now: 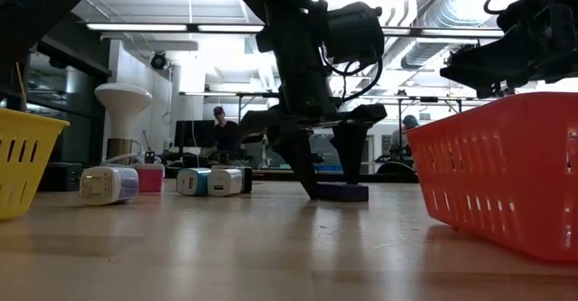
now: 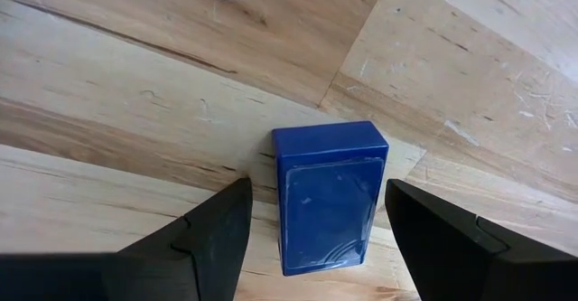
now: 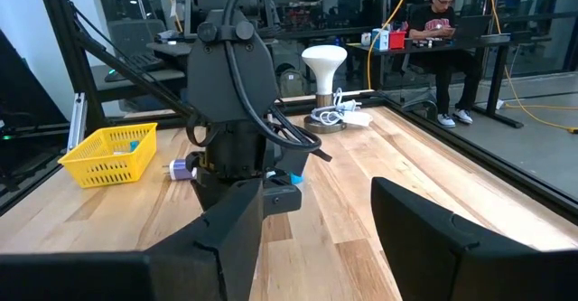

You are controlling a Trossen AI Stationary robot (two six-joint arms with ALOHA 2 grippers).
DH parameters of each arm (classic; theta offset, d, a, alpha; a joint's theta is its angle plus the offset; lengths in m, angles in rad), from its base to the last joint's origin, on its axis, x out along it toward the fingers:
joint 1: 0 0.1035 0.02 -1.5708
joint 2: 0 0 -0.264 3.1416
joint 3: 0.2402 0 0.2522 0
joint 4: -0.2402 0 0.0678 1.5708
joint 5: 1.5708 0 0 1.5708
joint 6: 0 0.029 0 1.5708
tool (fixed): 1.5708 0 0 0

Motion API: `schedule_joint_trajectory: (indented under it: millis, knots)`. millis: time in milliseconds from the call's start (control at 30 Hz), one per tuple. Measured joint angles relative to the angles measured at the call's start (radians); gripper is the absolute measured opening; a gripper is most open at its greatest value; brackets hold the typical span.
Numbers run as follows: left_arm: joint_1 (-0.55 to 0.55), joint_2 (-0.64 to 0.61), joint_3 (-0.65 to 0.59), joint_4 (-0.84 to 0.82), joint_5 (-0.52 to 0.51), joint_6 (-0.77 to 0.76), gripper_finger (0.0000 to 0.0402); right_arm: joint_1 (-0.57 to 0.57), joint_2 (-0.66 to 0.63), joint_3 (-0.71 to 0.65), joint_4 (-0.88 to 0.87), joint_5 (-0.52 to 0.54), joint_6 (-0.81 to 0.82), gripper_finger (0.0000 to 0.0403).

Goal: Pick & Place Office items
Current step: Put the dark blue digital clock into the yellow bin

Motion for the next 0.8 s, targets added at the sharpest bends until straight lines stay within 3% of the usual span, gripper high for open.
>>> schedule_joint_trajectory:
  millis: [567, 800]
  knots:
    - [0.0, 0.0, 0.0, 0.0, 0.0, -0.001, 0.0241, 0.0, 0.0, 0.0, 0.0, 0.0, 0.0, 0.0195]
    - [0.0, 0.0, 0.0, 0.0, -0.003, -0.003, 0.0212, 0.0, 0.0, 0.0, 0.0, 0.0, 0.0, 0.0195]
